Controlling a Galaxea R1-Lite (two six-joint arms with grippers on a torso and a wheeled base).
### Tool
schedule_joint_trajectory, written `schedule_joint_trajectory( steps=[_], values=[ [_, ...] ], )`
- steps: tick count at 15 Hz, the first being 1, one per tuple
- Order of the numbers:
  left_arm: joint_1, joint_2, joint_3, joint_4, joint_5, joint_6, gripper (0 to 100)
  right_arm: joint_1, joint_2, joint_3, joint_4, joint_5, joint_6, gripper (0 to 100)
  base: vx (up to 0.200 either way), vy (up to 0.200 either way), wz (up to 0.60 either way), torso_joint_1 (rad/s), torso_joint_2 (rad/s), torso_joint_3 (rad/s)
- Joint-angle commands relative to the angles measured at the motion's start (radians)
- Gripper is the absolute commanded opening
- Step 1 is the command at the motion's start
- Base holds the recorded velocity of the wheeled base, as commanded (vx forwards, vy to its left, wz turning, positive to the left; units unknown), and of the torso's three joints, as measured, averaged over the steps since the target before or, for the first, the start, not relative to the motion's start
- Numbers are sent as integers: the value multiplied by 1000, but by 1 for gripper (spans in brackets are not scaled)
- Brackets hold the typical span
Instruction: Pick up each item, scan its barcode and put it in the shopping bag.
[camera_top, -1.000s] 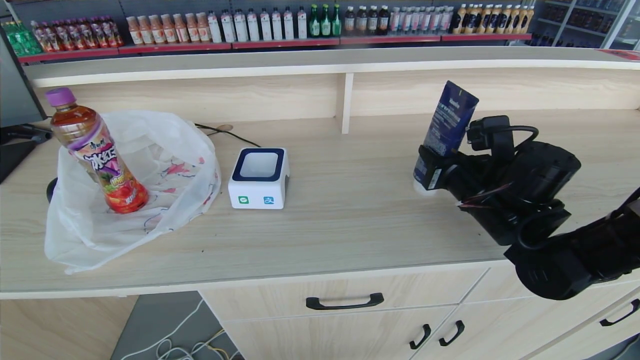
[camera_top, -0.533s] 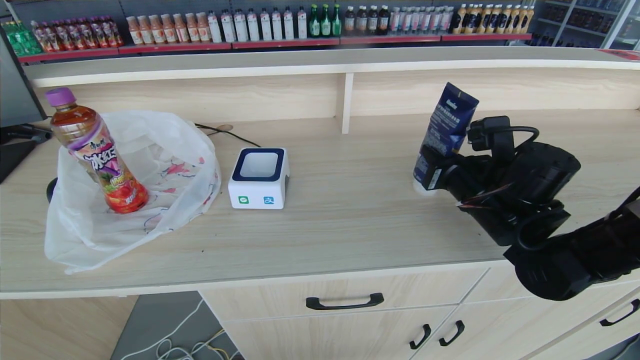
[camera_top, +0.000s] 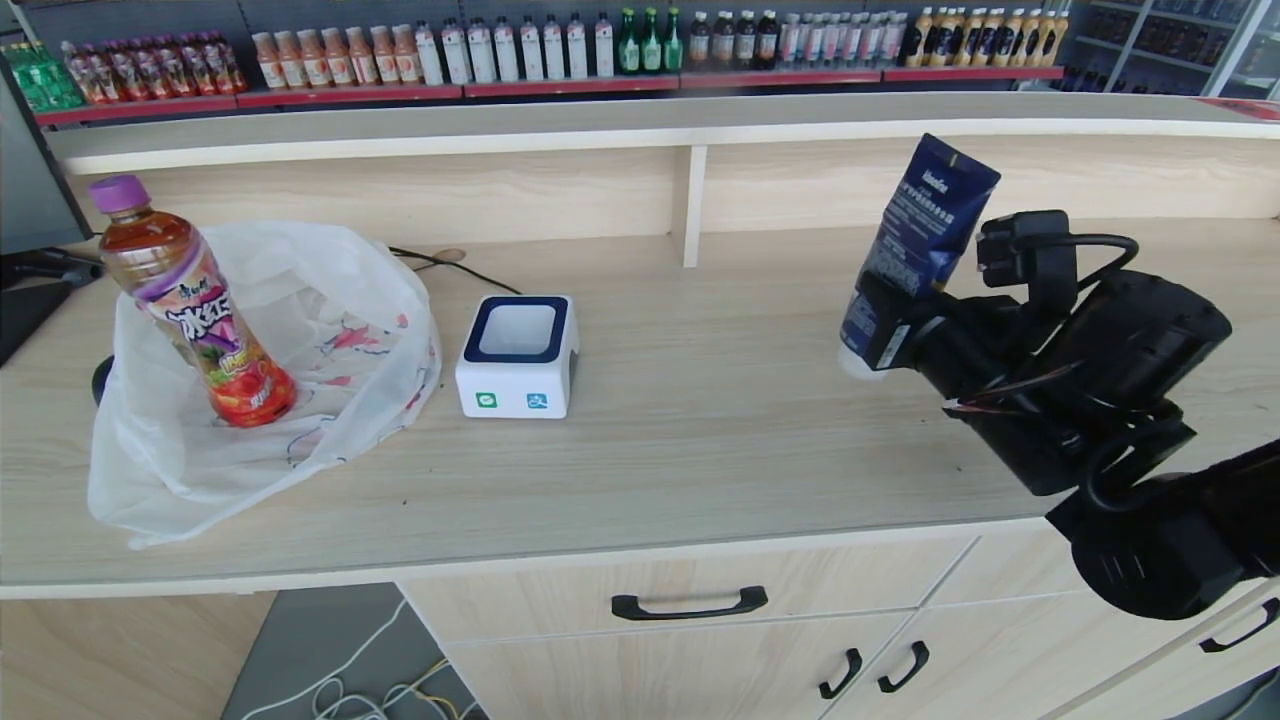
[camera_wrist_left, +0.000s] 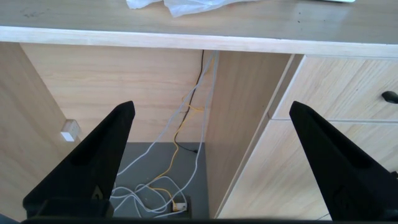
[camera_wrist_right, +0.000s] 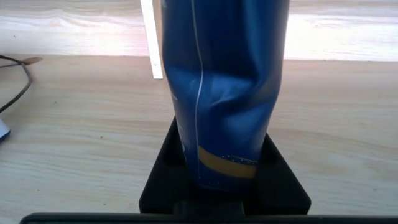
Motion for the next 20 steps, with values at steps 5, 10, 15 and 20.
schedule_joint_trajectory(
  steps=[5, 10, 15, 20],
  values=[
    [0, 0, 0, 0, 0, 0, 100, 76, -235, 140, 0, 3, -1, 0, 0, 0, 0, 0, 0, 0],
    [2, 0, 0, 0, 0, 0, 100, 125, -397, 309, 0, 3, 1, 0, 0, 0, 0, 0, 0, 0],
    [0, 1, 0, 0, 0, 0, 100, 157, -456, 367, 0, 1, -2, 0, 0, 0, 0, 0, 0, 0],
    [0, 0, 0, 0, 0, 0, 100, 170, -485, 407, 0, 3, -1, 0, 0, 0, 0, 0, 0, 0]
  ],
)
